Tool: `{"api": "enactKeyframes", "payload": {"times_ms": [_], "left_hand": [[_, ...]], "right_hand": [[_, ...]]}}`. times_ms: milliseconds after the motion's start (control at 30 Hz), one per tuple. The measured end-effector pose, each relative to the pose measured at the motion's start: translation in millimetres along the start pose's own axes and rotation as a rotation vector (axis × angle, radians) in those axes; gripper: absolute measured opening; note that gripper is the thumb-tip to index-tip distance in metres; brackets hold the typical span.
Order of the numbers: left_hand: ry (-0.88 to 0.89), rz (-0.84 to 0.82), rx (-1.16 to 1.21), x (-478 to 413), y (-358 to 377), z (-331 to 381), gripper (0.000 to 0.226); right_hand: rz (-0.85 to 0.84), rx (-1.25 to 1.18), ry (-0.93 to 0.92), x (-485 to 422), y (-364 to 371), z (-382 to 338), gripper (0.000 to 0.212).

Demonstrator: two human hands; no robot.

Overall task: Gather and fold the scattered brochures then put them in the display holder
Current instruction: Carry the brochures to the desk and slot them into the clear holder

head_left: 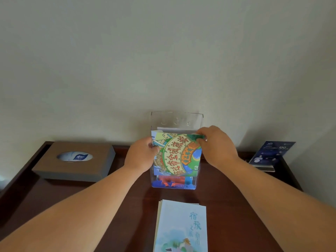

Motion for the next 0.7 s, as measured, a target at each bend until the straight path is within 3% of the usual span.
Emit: {"api": "enactKeyframes", "payload": {"times_ms": [133, 267, 533, 700], "left_hand": [[-0.031, 0.012, -0.138, 2, 8, -15, 0.009], [-0.041, 0.028, -0.195, 0, 9, -21, 0.018], [0.032, 0.047, -0.289, -5, 13, -11, 0.013], [-0.017, 0.16, -0.136, 18, -5, -28, 0.031]], "right_hand": [[-0.022, -0.008, 0.095, 3, 23, 15, 0.004], [-0.019, -0.029, 0.171, 3, 37, 27, 0.009], [-0.001, -0.015, 0.17, -2, 42, 33, 0.009], [0.152, -0.241, 0.181, 26, 23, 43, 0.025]]}}
Point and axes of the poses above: each hand's wrist, its own x-axis away from the middle knuckle, its own y-axis out of the palm, z = x × y, the point moved 10 cm from there along -x, towards the middle knuckle, and after that the axes turned 6 degrees about -x, right-handed, at the moved point
